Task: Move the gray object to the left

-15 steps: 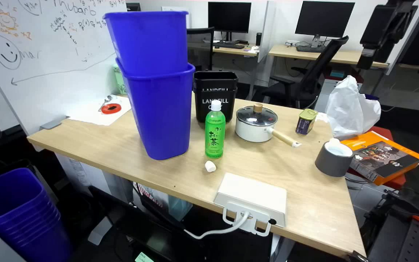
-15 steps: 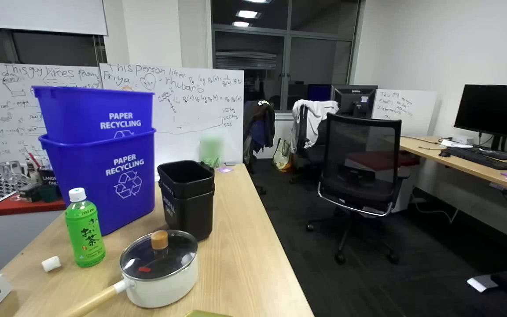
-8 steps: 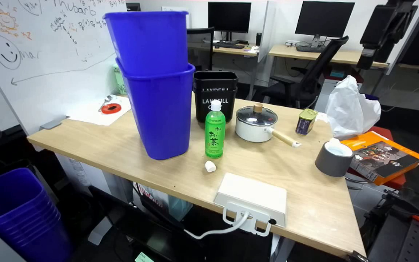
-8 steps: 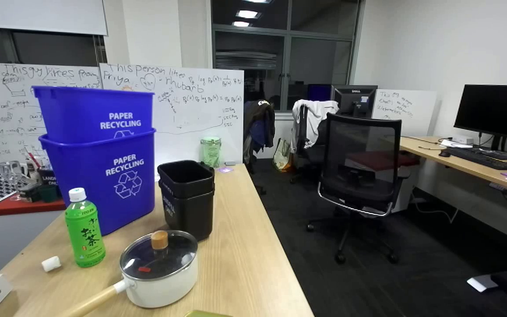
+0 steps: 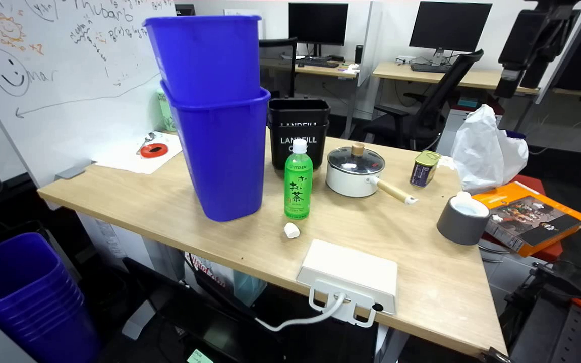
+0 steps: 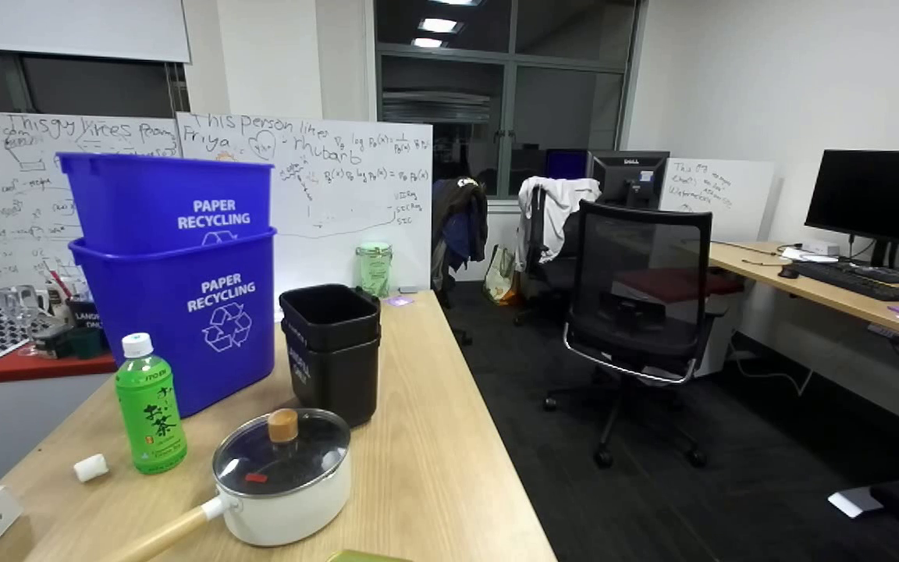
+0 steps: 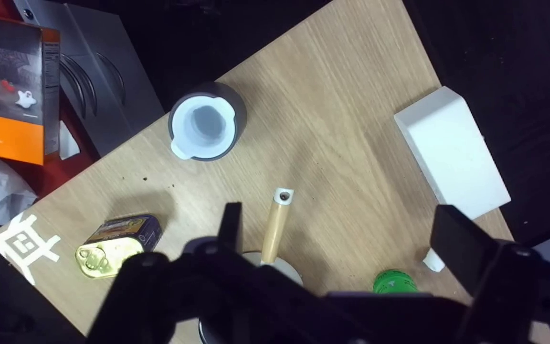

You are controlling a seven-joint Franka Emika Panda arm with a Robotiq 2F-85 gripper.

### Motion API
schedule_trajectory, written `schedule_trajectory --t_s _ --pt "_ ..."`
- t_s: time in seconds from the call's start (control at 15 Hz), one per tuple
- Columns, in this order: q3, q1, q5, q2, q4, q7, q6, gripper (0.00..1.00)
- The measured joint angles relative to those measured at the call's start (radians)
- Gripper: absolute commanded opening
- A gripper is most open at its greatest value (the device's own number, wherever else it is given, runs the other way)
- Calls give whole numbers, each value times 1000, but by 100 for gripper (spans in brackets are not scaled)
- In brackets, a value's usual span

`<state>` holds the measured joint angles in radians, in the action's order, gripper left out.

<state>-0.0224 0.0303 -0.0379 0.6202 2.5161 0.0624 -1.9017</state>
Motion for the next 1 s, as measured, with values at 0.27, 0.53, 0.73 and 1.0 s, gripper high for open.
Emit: schedule_trajectory --t_s 0.27,0.53,0.73,1.0 --pt "3 -47 -30 1 66 103 -48 100" --pt "6 -101 -51 1 172 202 -138 100" --pt "13 -126 -62 0 248 254 -211 100" --pt "19 -130 -64 2 256 266 -227 100"
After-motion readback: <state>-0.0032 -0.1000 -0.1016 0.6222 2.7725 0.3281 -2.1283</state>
